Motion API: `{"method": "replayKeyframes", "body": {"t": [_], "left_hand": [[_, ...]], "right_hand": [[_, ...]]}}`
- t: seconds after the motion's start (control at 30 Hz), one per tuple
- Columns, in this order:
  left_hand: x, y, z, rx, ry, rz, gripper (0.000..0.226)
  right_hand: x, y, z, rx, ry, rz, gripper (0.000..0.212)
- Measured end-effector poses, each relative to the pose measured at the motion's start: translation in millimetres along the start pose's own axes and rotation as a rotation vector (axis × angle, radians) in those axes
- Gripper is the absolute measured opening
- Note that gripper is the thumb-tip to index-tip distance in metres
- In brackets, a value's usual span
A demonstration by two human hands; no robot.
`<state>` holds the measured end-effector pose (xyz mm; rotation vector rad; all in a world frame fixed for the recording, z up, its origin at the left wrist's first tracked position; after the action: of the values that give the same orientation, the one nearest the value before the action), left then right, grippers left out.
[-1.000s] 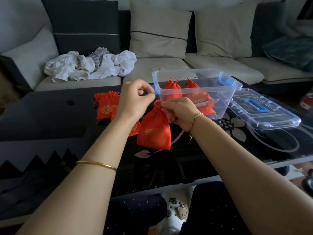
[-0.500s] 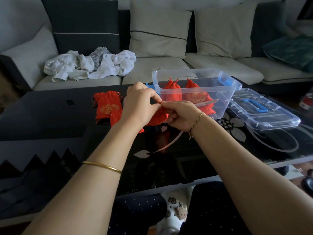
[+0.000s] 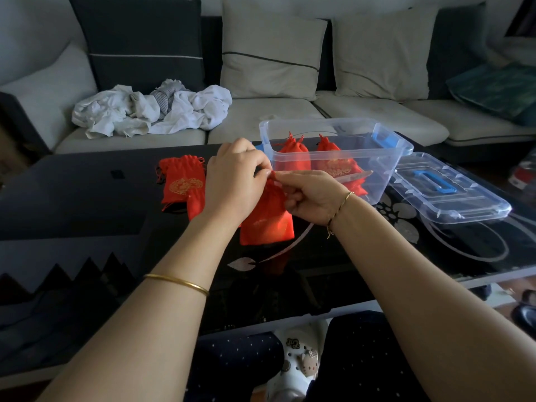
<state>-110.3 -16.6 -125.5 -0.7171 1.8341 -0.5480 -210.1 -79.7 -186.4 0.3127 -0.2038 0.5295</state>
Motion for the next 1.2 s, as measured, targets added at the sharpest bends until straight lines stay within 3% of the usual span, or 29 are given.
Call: {"method": "replayKeyframes", "body": {"t": [0.27, 0.47, 0.53, 0.6, 0.67, 0.73, 0.8, 0.9, 1.2], "left_hand": [[-5, 0, 10, -0.027, -0.011, -0.055, 0.009], [9, 3, 9, -0.120, 0.017, 0.047, 0.012], [13, 3, 15, -0.187, 0.112, 0.111, 0.011], [15, 5, 22, -0.276, 0.204, 0.146, 0.011], [15, 6, 24, -0.312, 0.234, 0.143, 0.011], [14, 4, 23, -0.319, 0.243, 0.123, 0.012], [15, 0, 20, -0.328, 0.267, 0.098, 0.013], [16, -6, 14, -0.343, 0.317, 0.070, 0.012], [27, -58, -6, -0.498, 0.715, 0.048, 0.015]], "right_hand": [[-30, -3, 10, -0.152, 0.106, -0.196, 0.011], [-41, -11, 14, -0.287, 0.500, -0.349, 0.021], [-32, -5, 8, -0.265, 0.602, -0.281, 0.017], [-25, 1, -1, -0.191, 0.552, -0.145, 0.016], [-23, 6, -8, -0.138, 0.477, -0.019, 0.021], [-27, 8, -8, -0.183, 0.584, 0.011, 0.033], [-35, 11, -3, -0.269, 0.760, -0.051, 0.050], [-45, 21, 12, -0.405, 0.868, -0.192, 0.038], [-73, 26, 102, -0.583, 0.737, -0.380, 0.022]]}}
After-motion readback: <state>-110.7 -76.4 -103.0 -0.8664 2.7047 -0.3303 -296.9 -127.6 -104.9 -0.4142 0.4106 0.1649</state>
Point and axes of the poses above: each hand's wrist, its own y-axis away from the middle knuckle, its own x-axis out of the palm, z = x × y, the point moved 7 cm from there along -y, towards the middle knuckle, and after that the axes turned 1 degree about -z, right-handed, at the moved point
